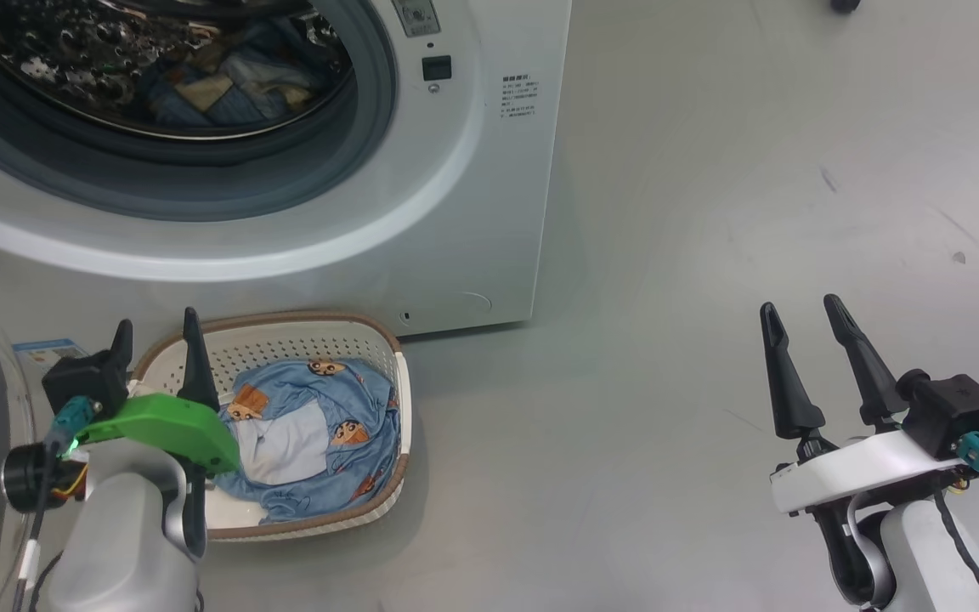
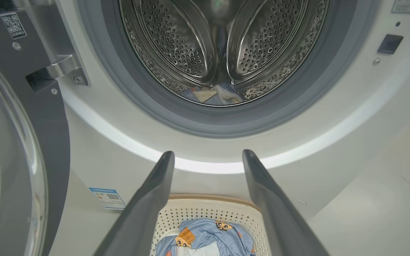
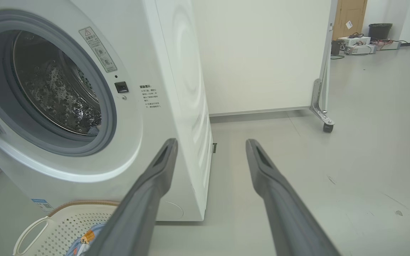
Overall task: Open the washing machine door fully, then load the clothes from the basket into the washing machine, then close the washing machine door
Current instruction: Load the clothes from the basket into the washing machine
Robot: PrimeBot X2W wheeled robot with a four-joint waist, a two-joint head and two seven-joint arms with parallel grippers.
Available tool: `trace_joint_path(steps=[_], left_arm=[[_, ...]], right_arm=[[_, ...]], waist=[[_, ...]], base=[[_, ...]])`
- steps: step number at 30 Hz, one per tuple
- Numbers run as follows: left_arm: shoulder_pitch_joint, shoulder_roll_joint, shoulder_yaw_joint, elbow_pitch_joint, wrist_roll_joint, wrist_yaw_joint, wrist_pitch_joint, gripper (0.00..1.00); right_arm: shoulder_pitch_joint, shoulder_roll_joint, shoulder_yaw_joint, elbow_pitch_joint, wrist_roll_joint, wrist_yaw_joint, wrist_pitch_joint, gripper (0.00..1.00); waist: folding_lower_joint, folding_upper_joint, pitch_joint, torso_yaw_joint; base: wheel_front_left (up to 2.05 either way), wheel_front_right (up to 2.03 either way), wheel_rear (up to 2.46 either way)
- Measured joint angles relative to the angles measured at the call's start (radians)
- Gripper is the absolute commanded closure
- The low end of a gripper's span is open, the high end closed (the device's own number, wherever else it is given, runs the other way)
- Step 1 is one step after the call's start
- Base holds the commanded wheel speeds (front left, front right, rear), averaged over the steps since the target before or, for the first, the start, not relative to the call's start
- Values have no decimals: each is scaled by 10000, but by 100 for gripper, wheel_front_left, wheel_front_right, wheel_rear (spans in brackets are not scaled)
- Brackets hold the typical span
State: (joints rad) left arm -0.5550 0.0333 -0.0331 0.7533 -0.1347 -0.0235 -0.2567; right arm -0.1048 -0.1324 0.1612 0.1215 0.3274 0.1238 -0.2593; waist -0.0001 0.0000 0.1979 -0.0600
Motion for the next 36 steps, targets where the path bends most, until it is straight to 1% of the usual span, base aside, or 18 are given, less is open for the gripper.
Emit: trace_joint_path(steps=[12, 26, 36], left_arm=[[2011, -17, 280, -1415, -332, 104, 10, 0], [3730, -17, 341, -2978, -336, 178, 10, 0], [4707, -15, 261, -3714, -337, 176, 10, 0]], right_arm=[[769, -2, -169, 10, 0, 0, 0, 0], [1255, -84, -163, 25, 0, 0, 0, 0], [1449, -188, 8, 46, 0, 0, 0, 0]], waist=[[0, 0, -1012, 53], [0, 0, -1580, 311], [0, 0, -1939, 393]], base=[[0, 0, 0], [0, 0, 0], [0, 0, 0]])
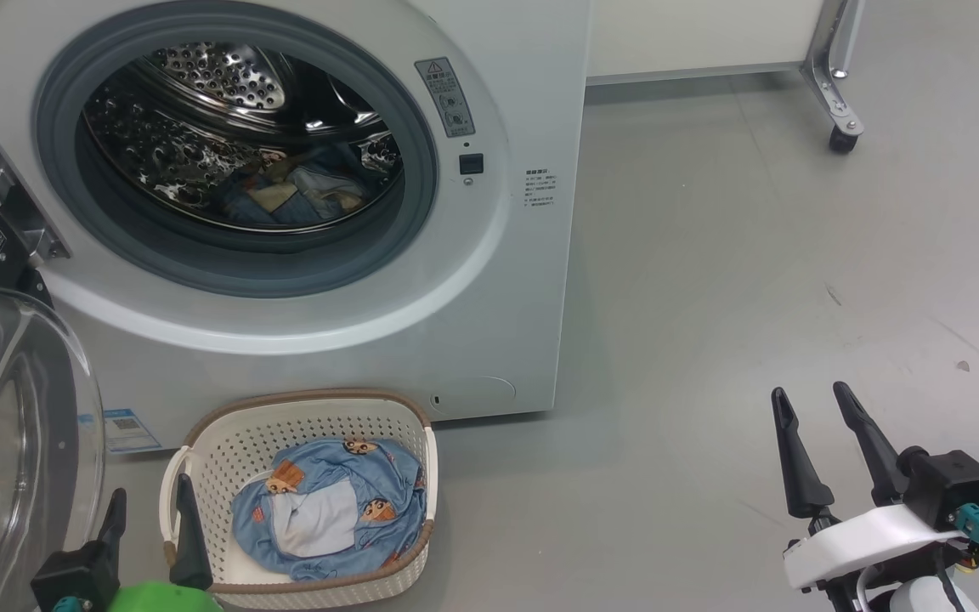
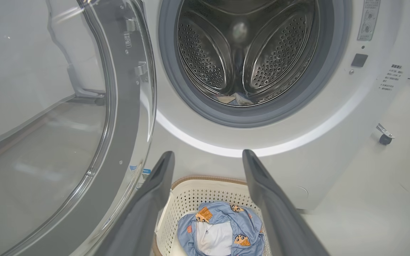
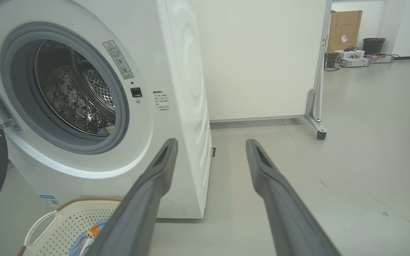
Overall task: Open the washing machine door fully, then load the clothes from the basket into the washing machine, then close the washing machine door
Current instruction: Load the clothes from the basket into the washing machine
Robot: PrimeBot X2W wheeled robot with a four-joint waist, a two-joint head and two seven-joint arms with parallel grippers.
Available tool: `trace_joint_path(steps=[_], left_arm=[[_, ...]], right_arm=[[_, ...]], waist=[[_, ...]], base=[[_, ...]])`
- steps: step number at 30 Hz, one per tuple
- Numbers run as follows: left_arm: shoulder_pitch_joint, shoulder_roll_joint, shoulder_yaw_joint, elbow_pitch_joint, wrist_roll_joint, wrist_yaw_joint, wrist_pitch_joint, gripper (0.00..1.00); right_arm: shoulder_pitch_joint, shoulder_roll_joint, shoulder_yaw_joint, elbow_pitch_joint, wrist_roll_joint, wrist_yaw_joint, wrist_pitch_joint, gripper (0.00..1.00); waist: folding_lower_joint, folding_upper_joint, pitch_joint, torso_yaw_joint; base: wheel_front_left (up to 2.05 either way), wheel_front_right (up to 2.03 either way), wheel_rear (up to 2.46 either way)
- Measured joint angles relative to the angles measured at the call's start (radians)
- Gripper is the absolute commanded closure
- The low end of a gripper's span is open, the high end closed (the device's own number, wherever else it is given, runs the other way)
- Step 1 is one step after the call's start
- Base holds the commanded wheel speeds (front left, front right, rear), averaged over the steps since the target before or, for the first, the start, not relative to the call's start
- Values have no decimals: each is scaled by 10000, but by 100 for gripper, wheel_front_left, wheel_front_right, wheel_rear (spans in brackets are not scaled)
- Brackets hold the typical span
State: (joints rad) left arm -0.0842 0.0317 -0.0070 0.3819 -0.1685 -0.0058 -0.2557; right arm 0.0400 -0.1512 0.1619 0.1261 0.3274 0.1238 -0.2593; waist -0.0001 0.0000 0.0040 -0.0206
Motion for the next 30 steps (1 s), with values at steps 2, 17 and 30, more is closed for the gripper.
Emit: trace_joint_path(steps=[2, 17, 30], left_arm=[[99, 0, -13, -115, -67, 0, 0, 0], [643, 6, -224, -832, -278, 54, 0, 0], [887, 8, -339, -1141, -347, 180, 0, 0]], right_arm=[[4, -6, 0, -4, 0, 0, 0, 0], [117, -21, 21, -54, 2, 0, 0, 0], [119, -17, 23, -75, 15, 0, 0, 0]], waist=[[0, 0, -15, -4], [0, 0, -39, -87], [0, 0, -6, -133]], base=[[0, 0, 0], [0, 0, 0], [0, 0, 0]])
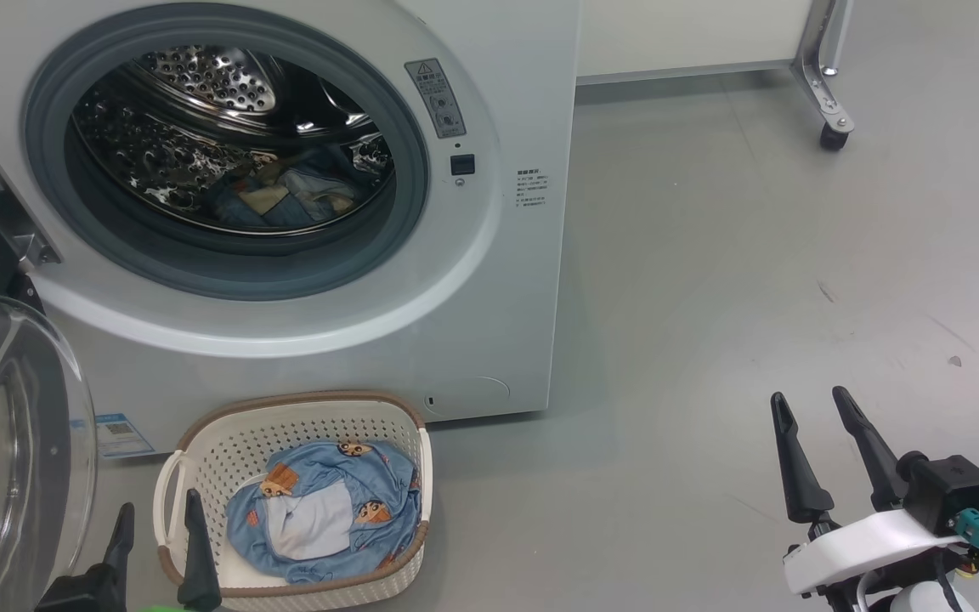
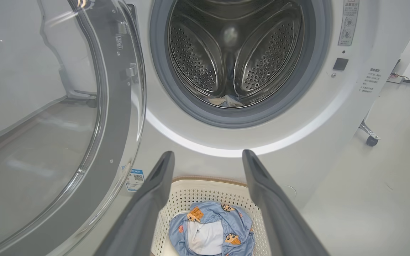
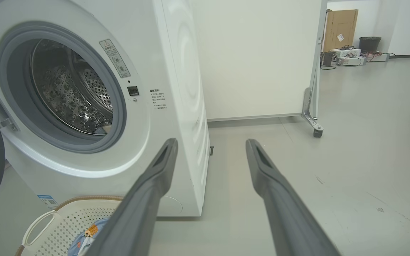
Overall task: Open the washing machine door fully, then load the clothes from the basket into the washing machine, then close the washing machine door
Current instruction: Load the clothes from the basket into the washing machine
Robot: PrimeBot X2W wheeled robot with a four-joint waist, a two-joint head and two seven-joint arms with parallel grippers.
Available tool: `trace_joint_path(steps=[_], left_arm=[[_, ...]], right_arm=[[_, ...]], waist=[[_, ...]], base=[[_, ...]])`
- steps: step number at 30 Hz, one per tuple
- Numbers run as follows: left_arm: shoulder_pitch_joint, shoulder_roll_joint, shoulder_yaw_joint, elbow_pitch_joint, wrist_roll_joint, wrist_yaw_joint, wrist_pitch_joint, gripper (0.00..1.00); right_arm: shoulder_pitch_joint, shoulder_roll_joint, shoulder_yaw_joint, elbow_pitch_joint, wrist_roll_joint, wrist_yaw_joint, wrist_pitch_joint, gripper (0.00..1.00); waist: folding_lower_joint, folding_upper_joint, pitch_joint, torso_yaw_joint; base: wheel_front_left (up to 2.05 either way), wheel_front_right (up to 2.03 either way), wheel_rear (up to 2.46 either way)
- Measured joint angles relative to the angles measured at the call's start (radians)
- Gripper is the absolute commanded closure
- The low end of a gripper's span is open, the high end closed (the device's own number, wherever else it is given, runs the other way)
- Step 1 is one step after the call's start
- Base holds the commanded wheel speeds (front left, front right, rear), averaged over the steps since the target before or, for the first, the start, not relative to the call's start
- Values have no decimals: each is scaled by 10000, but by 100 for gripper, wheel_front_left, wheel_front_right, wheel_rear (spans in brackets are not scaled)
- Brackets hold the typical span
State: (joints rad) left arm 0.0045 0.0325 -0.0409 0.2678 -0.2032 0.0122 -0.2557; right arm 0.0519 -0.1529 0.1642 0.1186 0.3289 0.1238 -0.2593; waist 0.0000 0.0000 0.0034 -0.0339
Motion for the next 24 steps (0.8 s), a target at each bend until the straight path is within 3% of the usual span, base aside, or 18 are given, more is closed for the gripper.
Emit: trace_joint_path(steps=[24], left_arm=[[194, 17, -472, -50, 196, -15, 0, 0]], right_arm=[[-24, 178, 165, -234, 4, 0, 0, 0]], waist=[[0, 0, 569, -378]], base=[[0, 0, 0]])
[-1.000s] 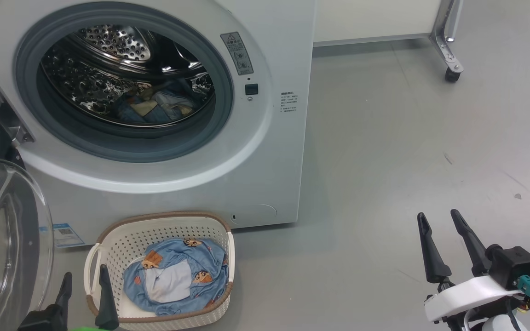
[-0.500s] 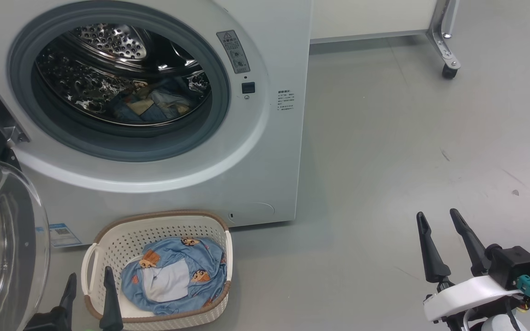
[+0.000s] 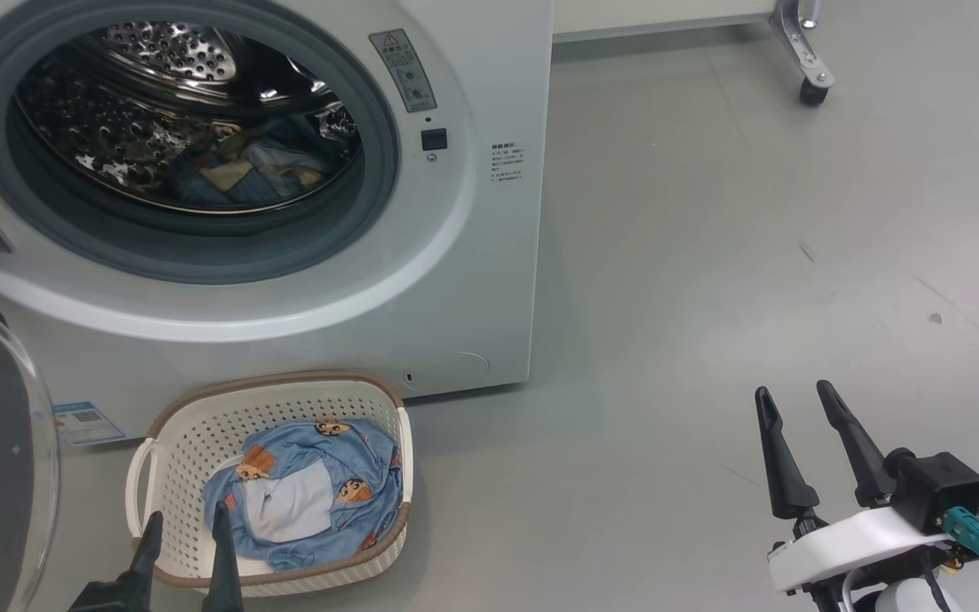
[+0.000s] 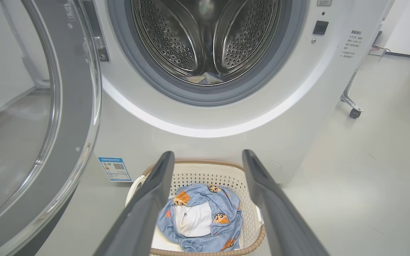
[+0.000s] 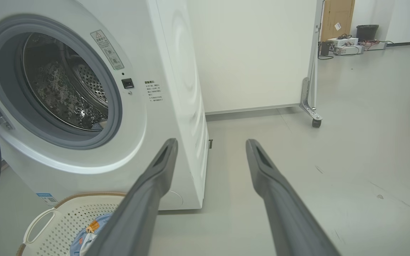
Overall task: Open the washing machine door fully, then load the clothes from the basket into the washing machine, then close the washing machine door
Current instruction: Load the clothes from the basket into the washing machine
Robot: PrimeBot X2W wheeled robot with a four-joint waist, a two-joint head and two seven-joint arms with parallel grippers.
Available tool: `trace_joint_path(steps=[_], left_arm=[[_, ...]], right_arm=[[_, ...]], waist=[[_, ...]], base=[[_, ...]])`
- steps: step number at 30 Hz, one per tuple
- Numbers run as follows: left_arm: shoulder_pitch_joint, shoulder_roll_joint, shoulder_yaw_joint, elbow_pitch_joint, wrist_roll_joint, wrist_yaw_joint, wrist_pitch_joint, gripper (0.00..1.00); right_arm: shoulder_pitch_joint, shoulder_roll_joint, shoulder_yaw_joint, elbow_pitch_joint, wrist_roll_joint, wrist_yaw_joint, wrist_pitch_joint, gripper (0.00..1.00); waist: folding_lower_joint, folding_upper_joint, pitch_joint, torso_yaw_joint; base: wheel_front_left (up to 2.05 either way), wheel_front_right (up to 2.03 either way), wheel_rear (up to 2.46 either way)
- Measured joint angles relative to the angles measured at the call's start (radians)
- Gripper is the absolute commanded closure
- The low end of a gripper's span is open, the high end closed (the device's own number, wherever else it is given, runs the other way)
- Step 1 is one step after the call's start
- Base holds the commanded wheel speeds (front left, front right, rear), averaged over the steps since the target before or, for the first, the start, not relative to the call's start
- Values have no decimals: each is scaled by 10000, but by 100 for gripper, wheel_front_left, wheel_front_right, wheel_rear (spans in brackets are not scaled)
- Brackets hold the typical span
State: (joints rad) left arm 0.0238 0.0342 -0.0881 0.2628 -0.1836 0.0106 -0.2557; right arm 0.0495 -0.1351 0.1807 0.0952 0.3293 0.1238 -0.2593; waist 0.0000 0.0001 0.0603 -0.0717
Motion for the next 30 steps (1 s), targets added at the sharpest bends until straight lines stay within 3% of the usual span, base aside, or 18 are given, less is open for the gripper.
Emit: trace_joint_path(steps=[14, 30], left_arm=[[-772, 311, -157, 685, -107, -527, 842, 0], [-3024, 1120, 535, 1998, -330, -602, 2100, 0]], right_arm=[[-670, 176, 146, -332, 81, 0, 0, 0], [-2017, 336, 276, -571, 81, 0, 0, 0]], waist=[[0, 0, 1330, -593], [1, 0, 3519, -1338]], base=[[0, 0, 0], [0, 0, 0]])
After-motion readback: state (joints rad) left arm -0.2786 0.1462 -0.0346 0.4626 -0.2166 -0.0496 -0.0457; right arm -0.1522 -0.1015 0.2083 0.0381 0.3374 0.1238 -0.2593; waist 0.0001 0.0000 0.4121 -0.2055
